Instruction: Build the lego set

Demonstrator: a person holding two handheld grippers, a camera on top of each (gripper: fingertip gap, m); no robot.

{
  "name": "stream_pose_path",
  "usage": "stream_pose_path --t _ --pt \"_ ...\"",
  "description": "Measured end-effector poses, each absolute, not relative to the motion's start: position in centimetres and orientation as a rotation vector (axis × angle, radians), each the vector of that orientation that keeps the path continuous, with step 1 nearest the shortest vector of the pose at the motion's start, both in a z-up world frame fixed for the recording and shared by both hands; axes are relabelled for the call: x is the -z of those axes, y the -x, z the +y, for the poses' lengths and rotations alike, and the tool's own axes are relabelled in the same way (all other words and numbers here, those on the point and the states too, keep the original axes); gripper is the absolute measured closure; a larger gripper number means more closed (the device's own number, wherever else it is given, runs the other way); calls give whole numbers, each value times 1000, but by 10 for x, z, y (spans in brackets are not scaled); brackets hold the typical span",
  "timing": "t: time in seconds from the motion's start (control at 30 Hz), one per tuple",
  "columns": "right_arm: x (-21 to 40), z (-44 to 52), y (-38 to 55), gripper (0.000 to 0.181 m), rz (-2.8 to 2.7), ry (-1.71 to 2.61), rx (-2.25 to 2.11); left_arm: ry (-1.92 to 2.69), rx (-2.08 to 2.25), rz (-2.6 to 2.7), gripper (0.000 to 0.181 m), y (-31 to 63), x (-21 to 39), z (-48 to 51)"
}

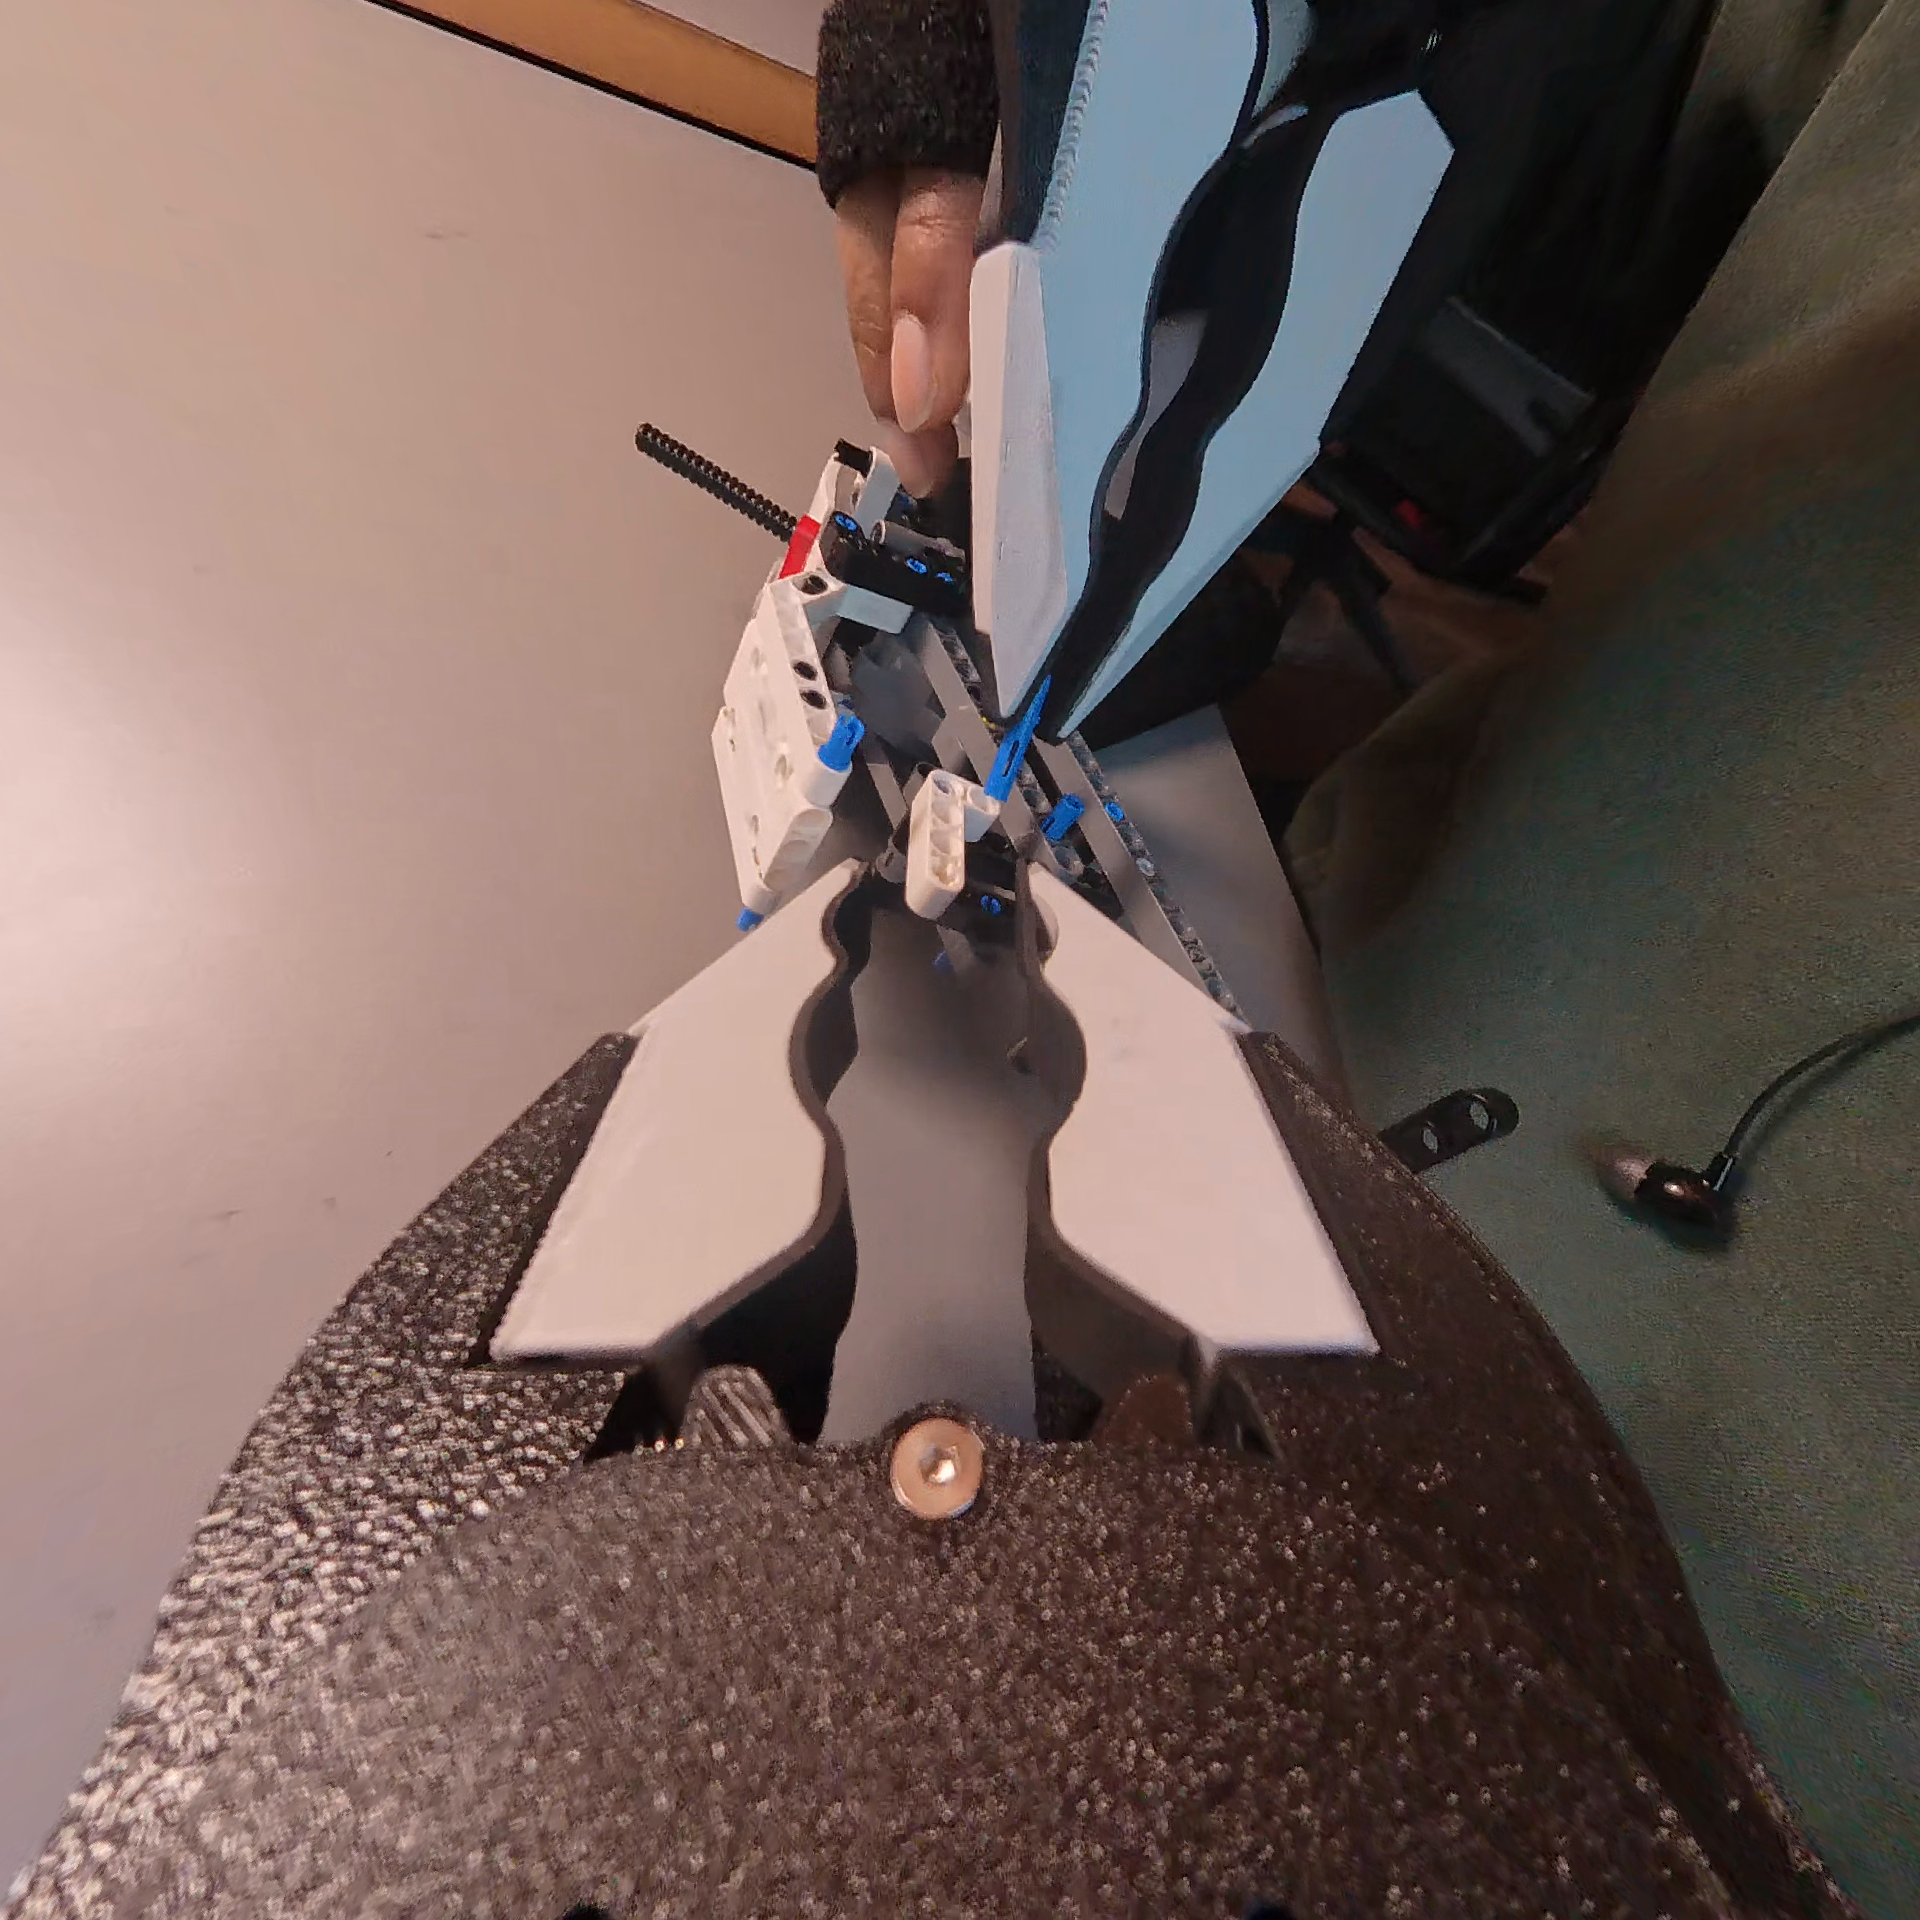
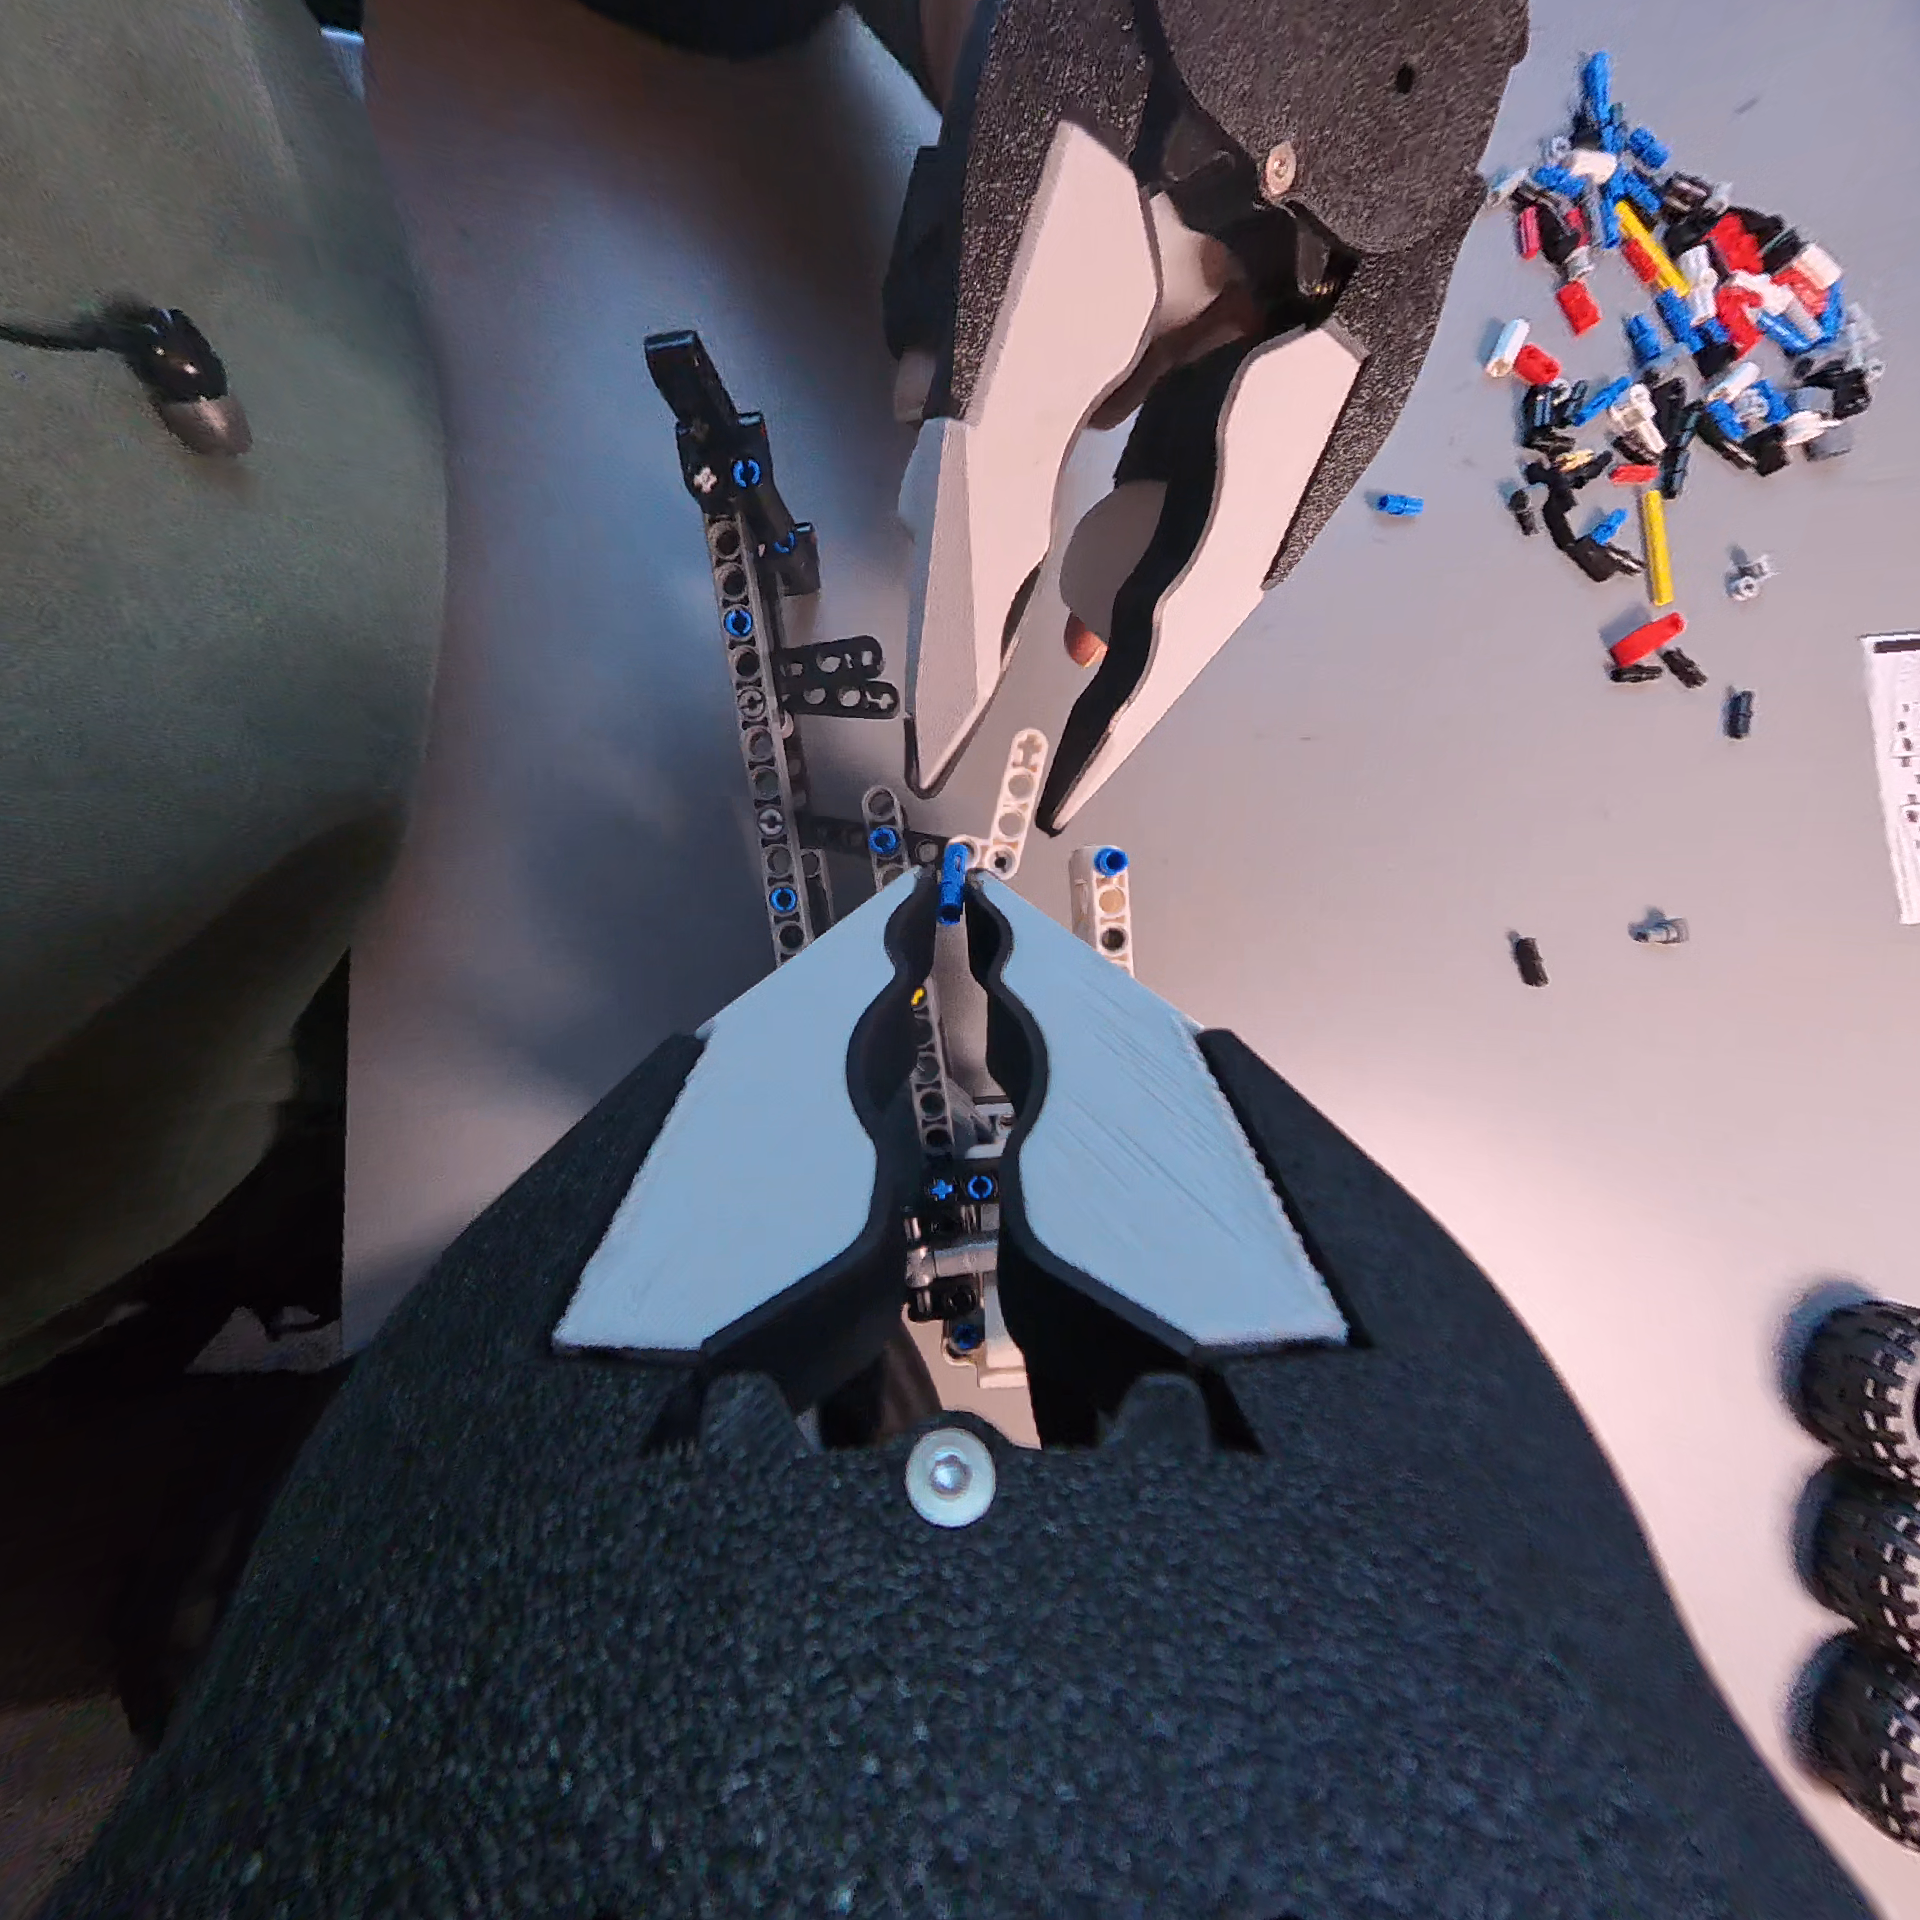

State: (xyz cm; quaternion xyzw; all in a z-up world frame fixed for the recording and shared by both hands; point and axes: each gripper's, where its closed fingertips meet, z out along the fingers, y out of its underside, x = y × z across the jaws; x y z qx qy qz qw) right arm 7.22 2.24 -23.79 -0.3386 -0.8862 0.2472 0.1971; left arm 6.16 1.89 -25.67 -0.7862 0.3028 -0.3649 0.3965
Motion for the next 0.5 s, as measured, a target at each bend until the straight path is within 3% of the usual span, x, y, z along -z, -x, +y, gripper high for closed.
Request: stream_pose_path --t 0.1,0.23,0.5 --pt "239 24 -71 177 -2531 937 -637 2010 931 798 151 -60 259 14" --pt "240 24 -69 176 -2602 914 -548 2064 1109 761 123 -70 253 0" --pt "244 22 -72 177 -2799 772 -320 2240 1189 563 91 -81 275 3"
